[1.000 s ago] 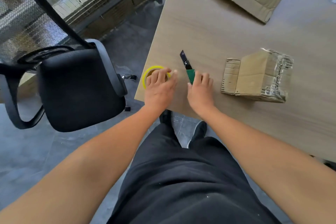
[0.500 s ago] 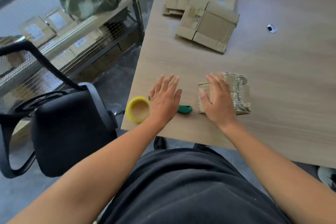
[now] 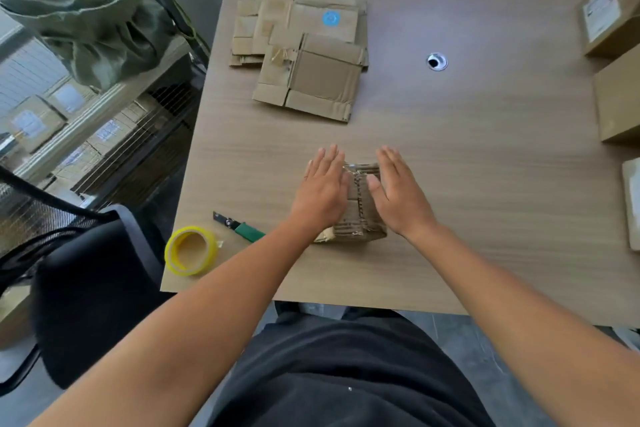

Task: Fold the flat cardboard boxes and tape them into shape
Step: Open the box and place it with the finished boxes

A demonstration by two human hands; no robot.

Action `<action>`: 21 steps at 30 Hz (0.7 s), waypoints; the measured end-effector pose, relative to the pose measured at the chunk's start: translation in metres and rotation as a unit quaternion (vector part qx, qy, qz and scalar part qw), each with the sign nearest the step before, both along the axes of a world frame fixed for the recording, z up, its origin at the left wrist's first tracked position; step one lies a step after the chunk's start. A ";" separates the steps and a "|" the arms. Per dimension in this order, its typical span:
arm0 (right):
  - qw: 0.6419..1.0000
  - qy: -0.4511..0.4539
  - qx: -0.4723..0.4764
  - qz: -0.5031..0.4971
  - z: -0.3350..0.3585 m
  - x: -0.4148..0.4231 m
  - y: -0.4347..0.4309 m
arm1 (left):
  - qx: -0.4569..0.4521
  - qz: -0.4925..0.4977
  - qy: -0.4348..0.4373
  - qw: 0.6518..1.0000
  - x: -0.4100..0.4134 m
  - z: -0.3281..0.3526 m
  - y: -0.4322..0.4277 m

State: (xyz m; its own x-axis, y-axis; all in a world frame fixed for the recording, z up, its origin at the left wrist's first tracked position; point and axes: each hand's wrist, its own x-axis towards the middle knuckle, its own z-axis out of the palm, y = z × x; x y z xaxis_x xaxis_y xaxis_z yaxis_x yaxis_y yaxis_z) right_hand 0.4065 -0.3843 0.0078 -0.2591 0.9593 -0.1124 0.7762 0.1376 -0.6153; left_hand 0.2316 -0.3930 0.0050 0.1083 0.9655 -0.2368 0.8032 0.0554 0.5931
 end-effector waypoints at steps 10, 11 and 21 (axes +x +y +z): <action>0.908 0.347 -0.233 -0.015 -0.052 -0.008 0.001 | -0.078 0.248 -0.314 0.913 0.013 -0.036 0.000; 0.893 0.372 -0.251 -0.028 -0.052 -0.009 0.002 | -0.092 0.263 -0.322 0.905 0.011 -0.037 0.002; 0.939 0.298 -0.141 -0.103 -0.036 0.002 -0.021 | -0.005 0.320 -0.268 0.909 0.008 0.000 -0.019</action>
